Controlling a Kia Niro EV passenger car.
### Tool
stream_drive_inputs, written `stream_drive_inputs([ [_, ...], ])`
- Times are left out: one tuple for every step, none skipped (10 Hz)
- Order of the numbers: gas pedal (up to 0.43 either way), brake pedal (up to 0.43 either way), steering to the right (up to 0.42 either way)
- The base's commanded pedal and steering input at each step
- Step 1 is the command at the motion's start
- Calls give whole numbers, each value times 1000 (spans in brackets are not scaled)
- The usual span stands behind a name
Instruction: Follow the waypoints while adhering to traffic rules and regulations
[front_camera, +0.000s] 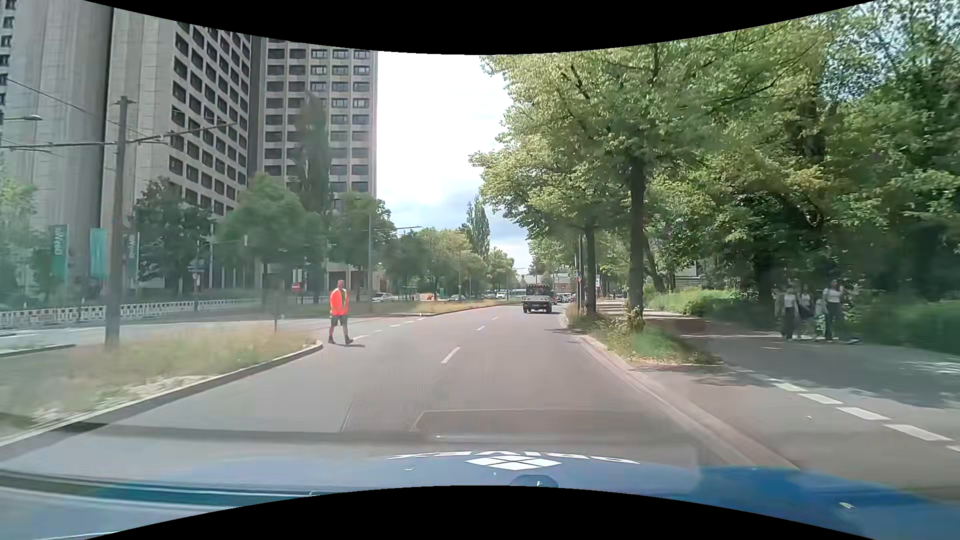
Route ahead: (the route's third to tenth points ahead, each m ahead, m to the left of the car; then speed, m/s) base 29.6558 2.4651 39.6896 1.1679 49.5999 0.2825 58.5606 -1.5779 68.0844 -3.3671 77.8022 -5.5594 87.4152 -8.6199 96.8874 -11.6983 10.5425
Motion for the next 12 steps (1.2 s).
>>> stream_drive_inputs([
  [169,0,17],
  [169,0,16],
  [169,0,15],
  [169,0,14],
  [169,0,13],
  [169,0,12],
  [169,0,12],
  [169,0,12],
  [169,0,12],
  [169,0,12],
  [169,0,12],
  [169,0,11],
])
